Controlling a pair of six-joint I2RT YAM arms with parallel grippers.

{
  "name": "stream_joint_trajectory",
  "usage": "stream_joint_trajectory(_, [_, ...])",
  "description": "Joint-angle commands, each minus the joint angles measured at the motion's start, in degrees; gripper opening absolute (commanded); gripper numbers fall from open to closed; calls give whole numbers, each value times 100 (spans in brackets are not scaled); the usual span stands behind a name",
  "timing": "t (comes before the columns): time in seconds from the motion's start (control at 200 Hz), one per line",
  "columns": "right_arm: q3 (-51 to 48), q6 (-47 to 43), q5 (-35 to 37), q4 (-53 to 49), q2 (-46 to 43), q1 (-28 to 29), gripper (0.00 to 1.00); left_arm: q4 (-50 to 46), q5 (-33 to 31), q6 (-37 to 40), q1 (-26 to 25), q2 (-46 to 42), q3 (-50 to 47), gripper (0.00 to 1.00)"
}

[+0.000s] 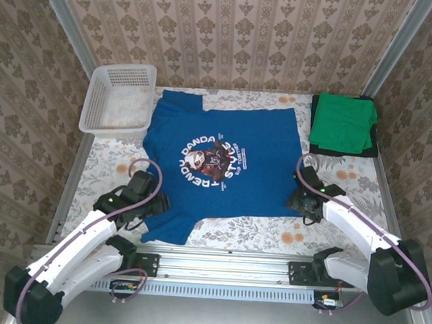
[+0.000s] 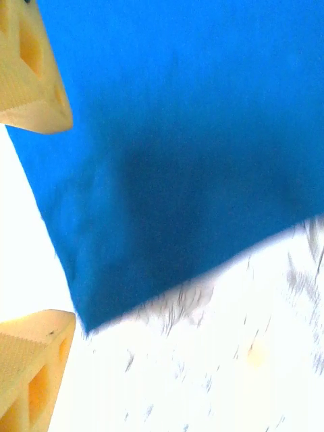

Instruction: Fold and stack the t-shirts

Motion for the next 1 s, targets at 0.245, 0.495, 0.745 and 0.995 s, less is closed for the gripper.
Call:
stream_joint_trajectory(0.245, [-366,54,-699,261,-193,-996,64,-1072,-1661,-501,-2700,952,1167,46])
stream_joint_trajectory(0.495, [-457,120,-1129,782,18,-1014,50,155,-855,484,-3402,2128,1451,48])
stream_joint_trajectory(0.745, [-375,6,-985,913,370,-1023,55,532,-31,410,-3685,2956,1152,46])
stream_joint_trajectory(0.995, [-254,-33,-1256,1063,730,-1001,53,708,29,-32,-3867,3461,803,44])
